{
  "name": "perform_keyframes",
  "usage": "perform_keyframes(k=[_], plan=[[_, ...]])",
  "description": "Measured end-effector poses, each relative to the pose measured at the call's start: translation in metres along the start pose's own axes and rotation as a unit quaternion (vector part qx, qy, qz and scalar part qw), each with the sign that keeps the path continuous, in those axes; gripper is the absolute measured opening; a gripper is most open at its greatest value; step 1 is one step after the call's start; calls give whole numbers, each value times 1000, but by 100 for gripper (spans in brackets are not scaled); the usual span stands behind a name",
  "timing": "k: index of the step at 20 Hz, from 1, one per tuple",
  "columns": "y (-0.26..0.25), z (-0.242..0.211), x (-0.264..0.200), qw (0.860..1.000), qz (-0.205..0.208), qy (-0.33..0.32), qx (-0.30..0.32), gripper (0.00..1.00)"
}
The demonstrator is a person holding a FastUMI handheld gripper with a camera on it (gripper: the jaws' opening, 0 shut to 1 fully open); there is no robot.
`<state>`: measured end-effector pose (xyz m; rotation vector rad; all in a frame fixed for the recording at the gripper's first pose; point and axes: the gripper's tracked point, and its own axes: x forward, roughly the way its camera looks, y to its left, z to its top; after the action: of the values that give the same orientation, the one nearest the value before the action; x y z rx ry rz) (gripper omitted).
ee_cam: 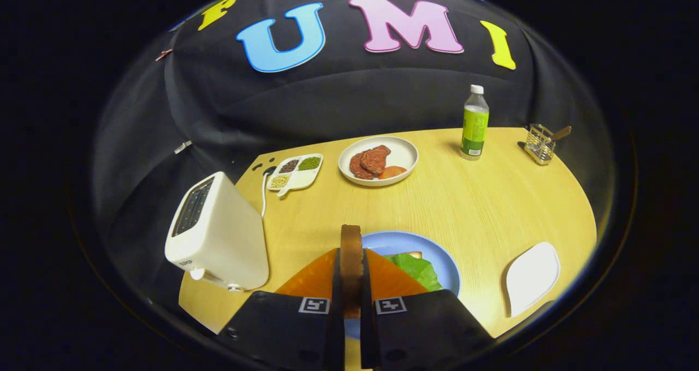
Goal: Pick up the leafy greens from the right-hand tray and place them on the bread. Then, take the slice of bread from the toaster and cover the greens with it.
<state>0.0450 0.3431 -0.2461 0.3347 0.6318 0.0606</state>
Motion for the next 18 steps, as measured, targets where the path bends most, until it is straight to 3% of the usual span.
perform_keyframes(k=[3, 8, 9, 14, 18], plan=[[-26, 1, 3, 999, -18, 1, 32, 16], [-55, -15, 10, 998, -14, 37, 48, 18], [-59, -18, 12, 998, -9, 44, 51, 26], [-79, -26, 22, 997, -2, 68, 39, 42], [-94, -33, 22, 996, 1, 86, 15, 66]])
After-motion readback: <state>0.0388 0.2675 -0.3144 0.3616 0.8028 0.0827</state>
